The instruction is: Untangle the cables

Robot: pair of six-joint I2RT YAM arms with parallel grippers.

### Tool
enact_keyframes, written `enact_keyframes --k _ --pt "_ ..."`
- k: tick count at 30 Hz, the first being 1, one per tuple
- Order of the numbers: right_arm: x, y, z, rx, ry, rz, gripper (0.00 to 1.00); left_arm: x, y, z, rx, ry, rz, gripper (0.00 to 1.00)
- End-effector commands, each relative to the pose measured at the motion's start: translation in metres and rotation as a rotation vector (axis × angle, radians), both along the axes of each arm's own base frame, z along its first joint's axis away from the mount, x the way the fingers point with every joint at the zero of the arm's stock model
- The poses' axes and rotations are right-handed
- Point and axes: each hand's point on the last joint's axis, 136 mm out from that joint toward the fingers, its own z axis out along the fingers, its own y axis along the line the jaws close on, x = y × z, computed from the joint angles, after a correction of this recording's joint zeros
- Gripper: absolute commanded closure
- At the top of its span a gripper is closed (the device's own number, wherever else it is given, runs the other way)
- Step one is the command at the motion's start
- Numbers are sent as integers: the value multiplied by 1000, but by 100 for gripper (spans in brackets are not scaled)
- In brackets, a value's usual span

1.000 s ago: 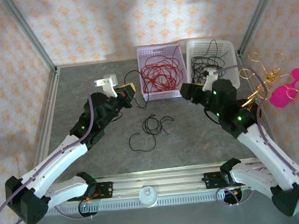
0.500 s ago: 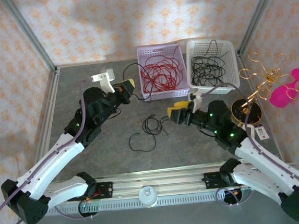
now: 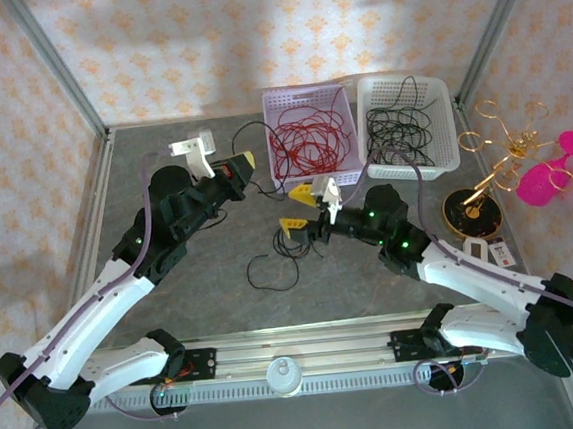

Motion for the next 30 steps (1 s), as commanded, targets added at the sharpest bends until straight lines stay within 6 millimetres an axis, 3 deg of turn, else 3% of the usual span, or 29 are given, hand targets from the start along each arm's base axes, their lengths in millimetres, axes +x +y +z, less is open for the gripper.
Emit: enact_keyframes --k 1,7,11,14,18,25,30 --pt "-9 9 43 138 -84 83 36 -7 5 13 -36 -19 -4 100" --pt "10 32 -3 -38 -114 81 37 -9 0 22 -40 -32 -34 100" --pt "24 40 -19 -134 -156 87 40 -11 2 25 -29 -33 -30 100" --pt "35 45 -34 -179 -132 102 49 -13 5 27 -28 -36 -25 100" --pt "39 50 -54 -201 -82 135 72 -15 7 33 -23 -47 -19 100" --pt "27 52 -79 -178 55 191 84 -12 8 48 10 -87 -12 100" --pt "25 50 -99 -134 255 176 93 -10 8 62 21 -131 -5 100"
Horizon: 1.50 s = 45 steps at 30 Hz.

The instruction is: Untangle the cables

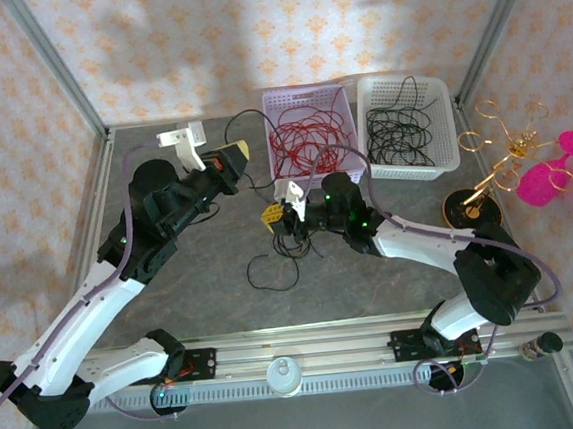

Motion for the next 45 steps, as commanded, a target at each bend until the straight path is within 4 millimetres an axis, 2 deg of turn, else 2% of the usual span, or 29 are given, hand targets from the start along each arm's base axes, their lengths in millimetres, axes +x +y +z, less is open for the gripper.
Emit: enact_keyframes --k 1,3,6,7,9,10,13,16,21,23,25,28,33,39,43,44,45 --pt "-4 -1 -8 54 160 -21 95 0 5 19 20 -60 18 100" --pt "-6 -3 -12 78 227 -40 100 0 6 24 17 -77 23 100" --pt "-7 -9 -18 64 268 -92 100 3 5 24 29 -77 25 100" --pt "-5 -14 -18 58 262 -130 97 4 4 24 33 -75 26 100" --pt "6 -29 -12 62 245 -249 83 5 3 22 42 -70 21 100" --pt "8 -36 -5 76 235 -282 79 5 2 20 46 -67 21 100" --pt "5 -48 31 138 225 -315 63 7 4 13 65 -54 35 100" --pt "6 -59 82 251 253 -369 56 8 5 6 74 -43 42 100" --pt "19 -81 149 481 312 -498 32 11 0 -4 80 -23 26 100" --pt "18 -77 172 530 306 -457 29 12 -2 -7 84 -16 21 100" --pt "21 -69 186 518 295 -430 29 12 -3 -11 90 -7 13 100" --pt "26 -59 205 476 230 -412 32 13 -5 -19 105 11 9 100" --pt "43 -46 208 393 162 -435 38 13 -6 -32 126 36 -2 100" --pt "88 -47 190 247 126 -614 67 13 -6 -40 141 48 -2 100" --pt "100 -52 187 216 115 -651 94 13 -7 -49 155 63 -6 100" --pt "102 -57 189 221 109 -670 100 15 -7 -52 161 68 -2 94" --pt "105 -61 190 225 108 -691 100 16 -6 -55 168 72 5 89"
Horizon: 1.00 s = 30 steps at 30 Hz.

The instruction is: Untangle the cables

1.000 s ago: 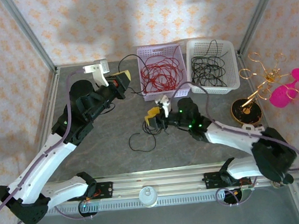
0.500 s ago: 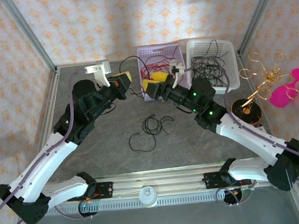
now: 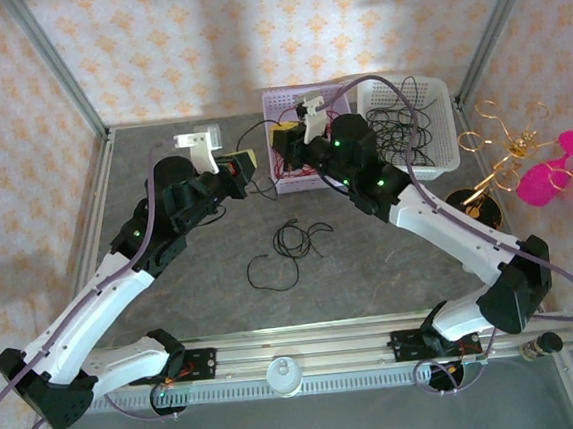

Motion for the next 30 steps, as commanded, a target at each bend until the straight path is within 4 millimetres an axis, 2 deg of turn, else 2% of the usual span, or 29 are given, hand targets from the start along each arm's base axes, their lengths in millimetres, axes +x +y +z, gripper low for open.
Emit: enact_keyframes --k 1,4,7,10,17,19,26,30 --pt "13 -24 18 -17 -36 -112 100 3 3 -12 42 10 15 84" --pt "24 -42 20 -39 -26 -172 100 7 10 -22 67 22 59 62" --pt "40 -68 19 -94 -16 -284 100 7 11 -27 73 24 64 50" --pt "60 -103 19 -141 -6 -415 100 5 14 -33 68 26 69 46" --pt "96 -184 42 -208 -39 -702 100 -4 19 -52 57 46 68 44" --pt "107 -209 41 -242 -33 -784 100 -8 21 -57 56 52 67 44" --pt "138 -293 4 -299 72 -970 100 -19 31 -73 67 73 79 42" --pt "150 -328 -37 -293 165 -1027 100 -22 32 -83 66 88 77 42"
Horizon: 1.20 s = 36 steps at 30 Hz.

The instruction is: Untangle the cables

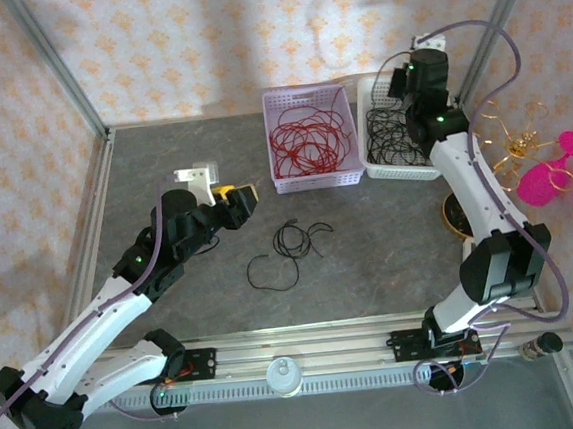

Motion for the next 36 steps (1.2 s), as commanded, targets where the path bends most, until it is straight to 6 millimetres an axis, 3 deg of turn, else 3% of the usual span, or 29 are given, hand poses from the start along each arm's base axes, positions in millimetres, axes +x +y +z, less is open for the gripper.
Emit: enact_keyframes --k 1,6,14,17,20,25,31,36 --pt "6 -25 -37 26 69 -72 100 0 4 -3 -23 1 20 42" --pt "23 -43 -96 37 159 -124 100 -3 4 -9 -28 11 12 42" --pt "52 -31 -206 72 372 -79 100 -4 2 -20 -43 32 7 42" --pt "56 -31 -238 64 420 -83 89 -3 1 -22 -43 40 5 42" --pt "60 -33 -256 47 446 -95 80 -4 2 -25 -34 46 5 41" --pt "61 -37 -249 30 442 -110 65 -1 1 -36 -22 60 13 40" --pt "49 -26 -196 54 333 -71 53 6 -5 -50 -1 91 9 40" --pt "20 -11 -157 86 245 -32 48 9 -3 -58 -3 94 29 40"
